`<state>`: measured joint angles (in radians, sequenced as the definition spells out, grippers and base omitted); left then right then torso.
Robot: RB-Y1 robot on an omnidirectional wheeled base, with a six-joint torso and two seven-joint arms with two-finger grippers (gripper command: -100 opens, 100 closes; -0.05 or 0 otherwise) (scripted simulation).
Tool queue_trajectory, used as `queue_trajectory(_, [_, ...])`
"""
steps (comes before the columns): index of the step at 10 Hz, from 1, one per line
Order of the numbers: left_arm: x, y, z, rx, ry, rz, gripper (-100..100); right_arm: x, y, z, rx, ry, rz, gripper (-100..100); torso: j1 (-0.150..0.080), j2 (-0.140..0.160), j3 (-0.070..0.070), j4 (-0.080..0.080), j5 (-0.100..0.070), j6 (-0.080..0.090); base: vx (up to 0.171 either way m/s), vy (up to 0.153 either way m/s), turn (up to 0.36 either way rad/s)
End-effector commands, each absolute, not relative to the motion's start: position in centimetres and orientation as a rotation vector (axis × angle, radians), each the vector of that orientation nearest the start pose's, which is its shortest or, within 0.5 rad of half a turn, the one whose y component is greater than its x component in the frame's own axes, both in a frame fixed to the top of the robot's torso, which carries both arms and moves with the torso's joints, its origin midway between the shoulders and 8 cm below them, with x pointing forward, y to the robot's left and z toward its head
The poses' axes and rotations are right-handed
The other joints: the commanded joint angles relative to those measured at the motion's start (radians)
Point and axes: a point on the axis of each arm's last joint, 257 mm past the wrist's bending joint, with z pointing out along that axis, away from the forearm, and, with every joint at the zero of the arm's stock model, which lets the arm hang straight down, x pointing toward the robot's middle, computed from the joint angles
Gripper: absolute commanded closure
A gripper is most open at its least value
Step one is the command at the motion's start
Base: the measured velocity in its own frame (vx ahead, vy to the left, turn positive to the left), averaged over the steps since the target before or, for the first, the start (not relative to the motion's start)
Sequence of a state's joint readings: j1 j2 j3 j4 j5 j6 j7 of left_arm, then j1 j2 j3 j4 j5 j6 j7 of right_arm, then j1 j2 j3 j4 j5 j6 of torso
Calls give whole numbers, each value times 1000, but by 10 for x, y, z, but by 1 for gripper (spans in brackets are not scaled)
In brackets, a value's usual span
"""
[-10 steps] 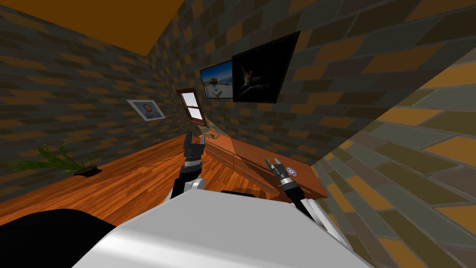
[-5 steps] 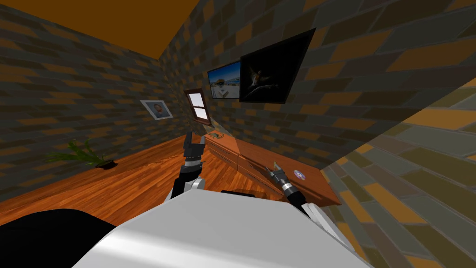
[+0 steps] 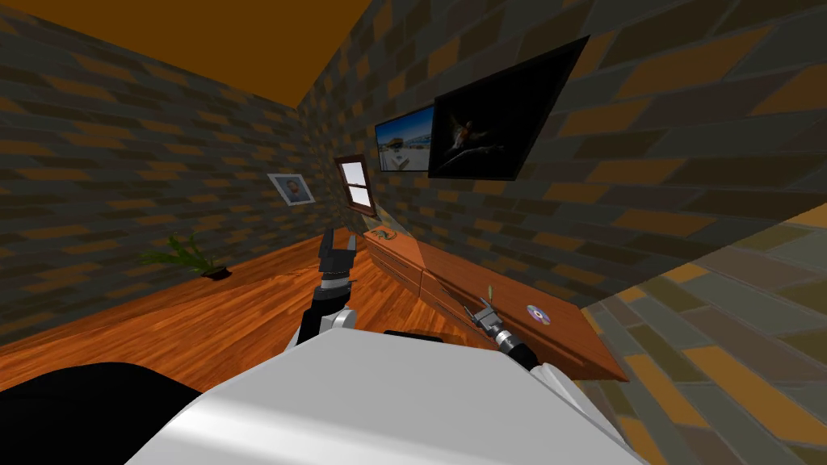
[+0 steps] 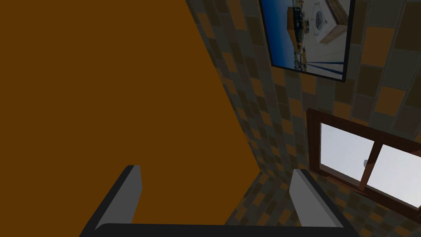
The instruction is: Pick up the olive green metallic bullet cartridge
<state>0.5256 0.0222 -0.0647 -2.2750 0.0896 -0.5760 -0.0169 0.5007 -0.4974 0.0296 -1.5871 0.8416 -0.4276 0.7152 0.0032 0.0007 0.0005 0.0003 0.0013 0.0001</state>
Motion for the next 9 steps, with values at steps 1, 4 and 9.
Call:
queue_trajectory(1, [332,269,27,-667,544,-1407,0,331,-327,-388,-677,1842,-70,-100,0,0,0,0,0,0,17,55,95])
queue_trajectory(4, [332,269,27,-667,544,-1407,0,305,-346,-426,-899,1888,-158,-100,-1,0,0,0,0,0,17,50,158])
queue_trajectory(9, [332,269,27,-667,544,-1406,0,261,-382,-478,-1179,1946,-258,-100,-4,0,0,0,-1,1,21,17,120])
